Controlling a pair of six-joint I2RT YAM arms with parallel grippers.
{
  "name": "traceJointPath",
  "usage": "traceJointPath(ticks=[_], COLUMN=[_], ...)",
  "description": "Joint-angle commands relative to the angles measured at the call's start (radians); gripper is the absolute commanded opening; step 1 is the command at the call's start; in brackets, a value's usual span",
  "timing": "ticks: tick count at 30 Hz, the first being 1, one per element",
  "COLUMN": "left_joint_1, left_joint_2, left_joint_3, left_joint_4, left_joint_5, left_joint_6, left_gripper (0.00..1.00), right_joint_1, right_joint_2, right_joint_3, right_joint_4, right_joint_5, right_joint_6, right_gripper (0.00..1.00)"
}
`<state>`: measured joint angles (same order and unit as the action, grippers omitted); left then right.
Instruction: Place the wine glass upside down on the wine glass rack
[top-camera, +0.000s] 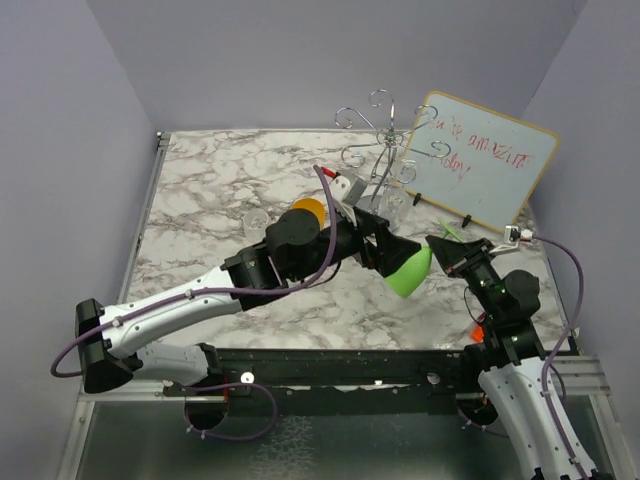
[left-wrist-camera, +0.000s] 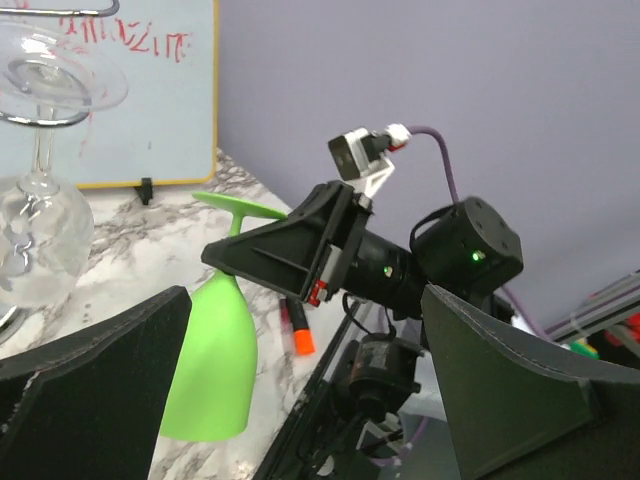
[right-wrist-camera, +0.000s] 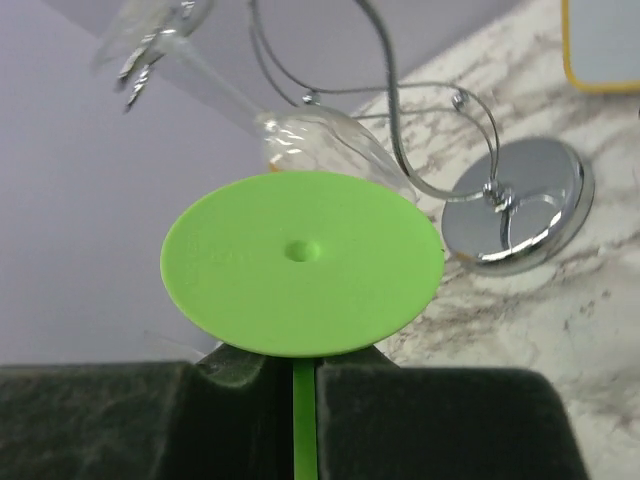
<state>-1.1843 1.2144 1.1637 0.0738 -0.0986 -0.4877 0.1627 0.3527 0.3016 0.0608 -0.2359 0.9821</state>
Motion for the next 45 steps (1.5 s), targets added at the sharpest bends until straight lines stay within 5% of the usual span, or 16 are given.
traceJointPath(ticks=[1, 9, 19, 24, 34, 45], left_joint_1=[0.086, 0.162, 0.256, 0.273, 0.268, 0.265], left_joint_2=[0.051, 0.131, 0.154, 0.172, 0.265, 0.297], left_joint_3=[0.057, 0.189, 0.092, 0.138, 0.193, 0.203], left_joint_4=[-0.079, -0.183, 0.056, 0.020, 0.032, 0.078], left_joint_5=[0.271, 0.325, 0.453, 0.477, 0.588, 0.694], left_joint_6=[-0.138, -0.321, -0.641, -0.692, -0.747, -0.769], left_gripper=[0.99, 0.99, 0.97, 0.97, 0.61, 0.41], right_joint_1=[0.004, 0.003, 0.003, 0.003, 0.003, 0.003], right_joint_2=[-0.076, -0.080, -0.078, -0.065, -0.033, -0.020], right_joint_3=[0.031, -0.002, 0.035, 0.054, 0.110, 0.111], right_joint_4=[0.112, 0.236, 0.316, 0.352, 0.386, 0.366], right_joint_5=[-0.071, -0.222, -0.334, -0.400, -0.461, -0.500], right_joint_6=[-0.473, -0.584, -0.637, -0.644, -0.684, -0.705], right_gripper=[0.01, 0.01, 0.01, 0.01, 0.01, 0.01])
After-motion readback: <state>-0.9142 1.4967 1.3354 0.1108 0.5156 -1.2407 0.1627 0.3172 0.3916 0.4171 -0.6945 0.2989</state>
